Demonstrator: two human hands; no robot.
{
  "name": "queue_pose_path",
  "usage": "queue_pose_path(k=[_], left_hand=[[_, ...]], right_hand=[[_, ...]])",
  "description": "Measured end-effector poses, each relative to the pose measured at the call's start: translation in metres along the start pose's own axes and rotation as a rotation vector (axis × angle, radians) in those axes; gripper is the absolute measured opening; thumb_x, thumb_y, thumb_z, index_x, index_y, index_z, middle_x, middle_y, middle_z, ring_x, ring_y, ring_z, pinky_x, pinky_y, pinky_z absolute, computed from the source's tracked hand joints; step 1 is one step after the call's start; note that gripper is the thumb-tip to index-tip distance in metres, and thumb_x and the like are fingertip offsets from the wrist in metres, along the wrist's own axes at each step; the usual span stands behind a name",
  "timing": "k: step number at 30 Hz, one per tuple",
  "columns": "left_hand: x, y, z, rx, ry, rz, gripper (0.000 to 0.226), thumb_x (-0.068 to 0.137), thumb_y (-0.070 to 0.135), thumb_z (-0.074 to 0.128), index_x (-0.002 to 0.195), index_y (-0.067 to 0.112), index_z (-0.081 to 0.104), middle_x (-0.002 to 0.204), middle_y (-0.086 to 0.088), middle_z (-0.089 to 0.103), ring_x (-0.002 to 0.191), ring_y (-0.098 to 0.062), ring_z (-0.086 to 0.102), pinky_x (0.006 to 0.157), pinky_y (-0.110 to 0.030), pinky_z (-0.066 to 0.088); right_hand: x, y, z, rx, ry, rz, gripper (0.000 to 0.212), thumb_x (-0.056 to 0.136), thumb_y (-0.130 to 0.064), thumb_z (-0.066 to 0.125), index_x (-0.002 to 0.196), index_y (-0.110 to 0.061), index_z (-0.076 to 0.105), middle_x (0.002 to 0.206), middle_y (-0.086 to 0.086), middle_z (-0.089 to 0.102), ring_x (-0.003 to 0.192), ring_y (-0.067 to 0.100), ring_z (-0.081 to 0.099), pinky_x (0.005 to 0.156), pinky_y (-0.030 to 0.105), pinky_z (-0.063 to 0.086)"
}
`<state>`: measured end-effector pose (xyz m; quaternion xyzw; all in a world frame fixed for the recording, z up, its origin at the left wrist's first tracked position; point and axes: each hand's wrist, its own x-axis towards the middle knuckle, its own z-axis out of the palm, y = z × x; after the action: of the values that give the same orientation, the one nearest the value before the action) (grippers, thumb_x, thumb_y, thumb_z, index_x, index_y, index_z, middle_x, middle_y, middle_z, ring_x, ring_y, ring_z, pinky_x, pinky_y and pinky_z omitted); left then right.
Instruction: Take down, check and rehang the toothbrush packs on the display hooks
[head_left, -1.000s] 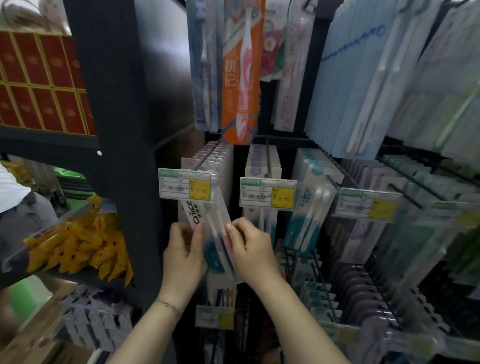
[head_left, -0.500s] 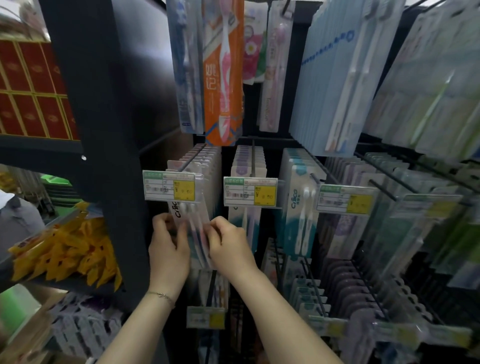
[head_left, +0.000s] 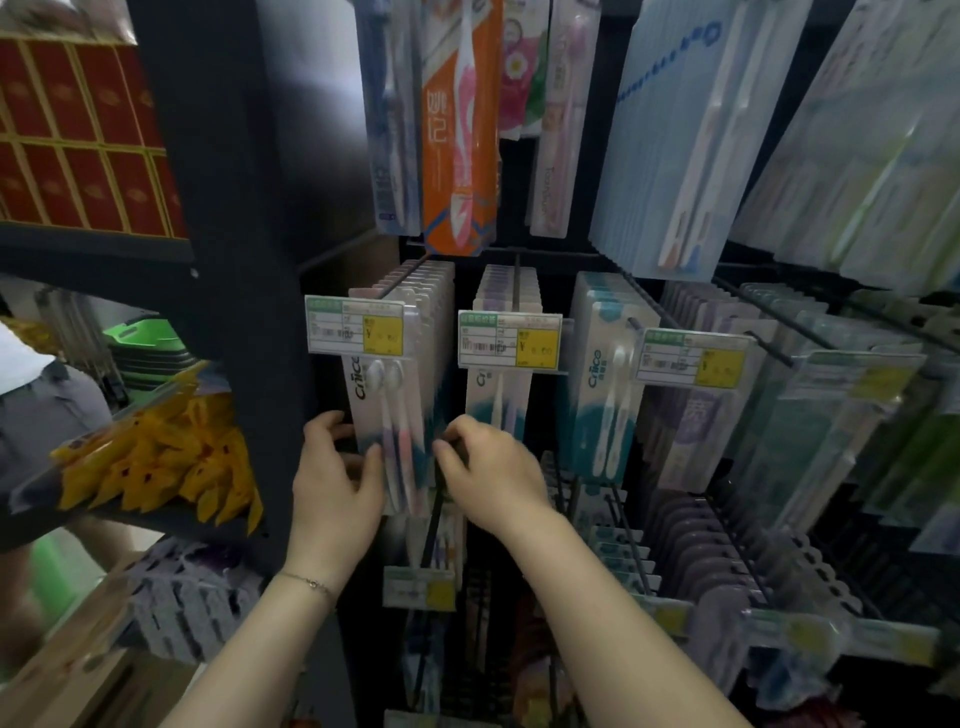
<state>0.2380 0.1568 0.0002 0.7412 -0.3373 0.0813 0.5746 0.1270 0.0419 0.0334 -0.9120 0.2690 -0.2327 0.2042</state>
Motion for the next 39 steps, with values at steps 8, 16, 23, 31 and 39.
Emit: queue_pose_path(k=[8, 16, 23, 31, 39], left_hand=[[-0.021, -0.012, -0.016, 0.133, -0.011, 0.096, 0.030, 0.091, 0.014, 0.060, 0.119, 0.012, 0.049, 0.107, 0.002, 0.051, 0.078, -0.002, 0.056, 0.070, -0.030, 0.049], [-0.029, -0.006, -0.015, 0.273, -0.128, 0.228, 0.017, 0.091, 0.016, 0.058, 0.109, 0.016, 0.056, 0.097, 0.005, 0.055, 0.085, -0.012, 0.055, 0.069, -0.032, 0.049], [-0.030, 0.010, 0.009, 0.399, -0.158, 0.359, 0.009, 0.090, 0.017, 0.059, 0.098, 0.013, 0.062, 0.091, 0.001, 0.058, 0.079, -0.019, 0.056, 0.060, -0.034, 0.048], [-0.035, 0.028, 0.047, 0.449, -0.240, 0.400, 0.009, 0.091, 0.022, 0.058, 0.099, 0.017, 0.055, 0.088, 0.003, 0.056, 0.076, -0.018, 0.055, 0.057, -0.034, 0.047], [-0.057, 0.042, 0.084, 0.504, -0.315, 0.353, 0.013, 0.093, 0.026, 0.053, 0.104, 0.020, 0.053, 0.094, 0.004, 0.056, 0.087, -0.020, 0.058, 0.069, -0.041, 0.052]], right_hand=[[-0.022, 0.030, 0.005, -0.016, 0.081, 0.060, 0.023, 0.099, -0.038, 0.042, 0.111, -0.024, 0.056, 0.105, -0.003, 0.062, 0.088, 0.018, 0.059, 0.073, 0.036, 0.052], [-0.043, 0.058, -0.001, -0.096, 0.107, 0.131, 0.025, 0.099, -0.035, 0.040, 0.117, -0.024, 0.053, 0.109, -0.003, 0.059, 0.094, 0.020, 0.059, 0.069, 0.034, 0.050], [-0.060, 0.097, -0.034, -0.119, 0.161, 0.196, 0.023, 0.099, -0.029, 0.044, 0.116, -0.020, 0.057, 0.115, 0.000, 0.063, 0.097, 0.021, 0.059, 0.071, 0.032, 0.048], [-0.078, 0.144, -0.071, -0.175, 0.175, 0.258, 0.022, 0.099, -0.034, 0.043, 0.116, -0.024, 0.054, 0.110, -0.001, 0.062, 0.093, 0.021, 0.058, 0.070, 0.034, 0.050], [-0.099, 0.181, -0.098, -0.157, 0.205, 0.258, 0.022, 0.099, -0.030, 0.044, 0.113, -0.020, 0.057, 0.114, 0.000, 0.063, 0.096, 0.021, 0.059, 0.071, 0.032, 0.048]])
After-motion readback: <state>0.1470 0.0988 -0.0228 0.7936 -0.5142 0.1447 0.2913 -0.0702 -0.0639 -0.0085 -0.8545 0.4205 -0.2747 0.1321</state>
